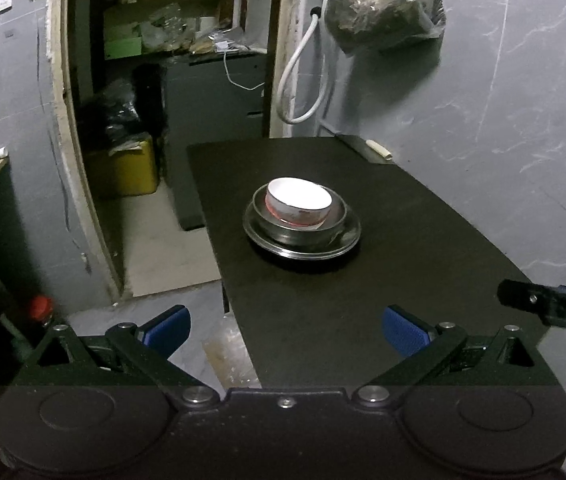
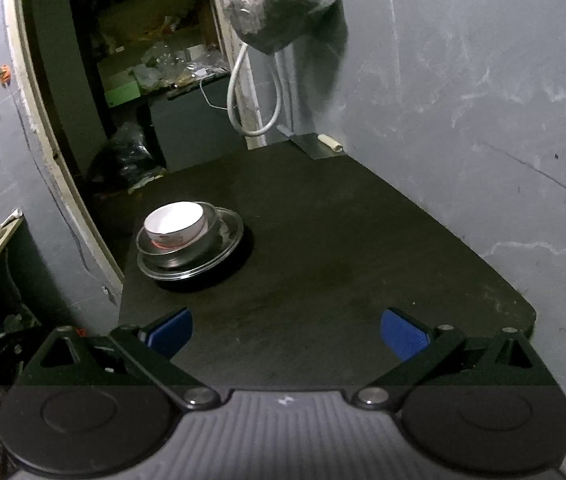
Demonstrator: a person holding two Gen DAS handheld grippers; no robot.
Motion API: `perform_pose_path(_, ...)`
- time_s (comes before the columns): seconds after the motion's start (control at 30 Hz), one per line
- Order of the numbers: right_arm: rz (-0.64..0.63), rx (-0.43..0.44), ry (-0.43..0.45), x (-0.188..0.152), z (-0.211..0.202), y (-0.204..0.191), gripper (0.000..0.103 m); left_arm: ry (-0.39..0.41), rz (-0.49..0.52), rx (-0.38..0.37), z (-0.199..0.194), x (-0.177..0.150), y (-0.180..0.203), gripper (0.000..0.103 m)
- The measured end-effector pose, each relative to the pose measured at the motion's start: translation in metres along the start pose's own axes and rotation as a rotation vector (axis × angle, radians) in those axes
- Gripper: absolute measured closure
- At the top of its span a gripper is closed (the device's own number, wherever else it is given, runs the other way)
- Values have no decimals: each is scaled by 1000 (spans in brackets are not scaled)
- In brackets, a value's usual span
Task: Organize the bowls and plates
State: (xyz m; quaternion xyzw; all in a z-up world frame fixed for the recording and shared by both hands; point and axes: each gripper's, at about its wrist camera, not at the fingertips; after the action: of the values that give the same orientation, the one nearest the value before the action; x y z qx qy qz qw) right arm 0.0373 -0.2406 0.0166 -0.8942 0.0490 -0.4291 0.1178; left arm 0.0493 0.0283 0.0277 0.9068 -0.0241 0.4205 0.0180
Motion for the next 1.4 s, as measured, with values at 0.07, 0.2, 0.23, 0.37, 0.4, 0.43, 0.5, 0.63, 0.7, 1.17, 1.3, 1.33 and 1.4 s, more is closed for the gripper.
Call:
perform_pose_path(0.07, -17, -4, 7, -1, -5, -4, 0, 9, 1, -13, 0, -1, -2, 1)
perform_pose_path(0.2, -38, -22, -3, -4, -11, -6, 0, 19, 6, -33, 3, -4, 0, 1)
perform_pose_path(0.23, -43, -32, -7, -5, -13, -6, 0, 16, 6, -39, 4, -6, 1, 1)
perform_pose_path(0.37, -52, -53, -15, -7, -19, -5, 0, 10, 0, -55, 4, -12, 4, 1)
perform_pose_path(0.4, -54, -57, -17, -8, -20, -5, 0, 8, -4, -56, 4, -13, 5, 1)
perform_pose_path(0.43, -57, -59, -20, -8, -20, -4, 0, 6, -8, -57, 4, -14, 5, 1)
perform_pose_path(0.5, -65, -59, -23, -9, -22, -4, 0, 2, -13, -56, 3, -15, 6, 1)
perform_pose_path(0.63, -86, -47, -25, -8, -22, -4, 0, 6, -21, -45, 1, -17, 6, 1)
perform_pose_path(0.7, -96, -40, -23, -7, -21, -5, 0, 11, -24, -35, -2, -18, 6, 1)
perform_pose_path(1.17, -116, 9, -19, 0, -15, -7, 0, 29, -33, 19, -10, -17, 3, 1)
perform_pose_path(1.3, -119, 16, -19, 0, -14, -5, 0, 31, -35, 25, -10, -18, 4, 1)
perform_pose_path(1.33, -120, 17, -20, 1, -14, -5, 0, 30, -34, 27, -10, -18, 4, 1)
perform_pose_path(1.4, -121, 19, -21, 1, -14, -4, 0, 31, -34, 30, -10, -17, 5, 1)
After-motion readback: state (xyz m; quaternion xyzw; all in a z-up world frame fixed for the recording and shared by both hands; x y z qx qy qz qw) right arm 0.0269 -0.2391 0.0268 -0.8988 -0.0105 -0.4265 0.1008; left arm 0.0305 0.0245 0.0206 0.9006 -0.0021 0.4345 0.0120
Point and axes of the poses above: each gripper's, at about its wrist camera, not at the fingertips, and z roughly the way its jaws point, y to its right, x to its top, and after that the axes turned 5 degrees about x, right-handed
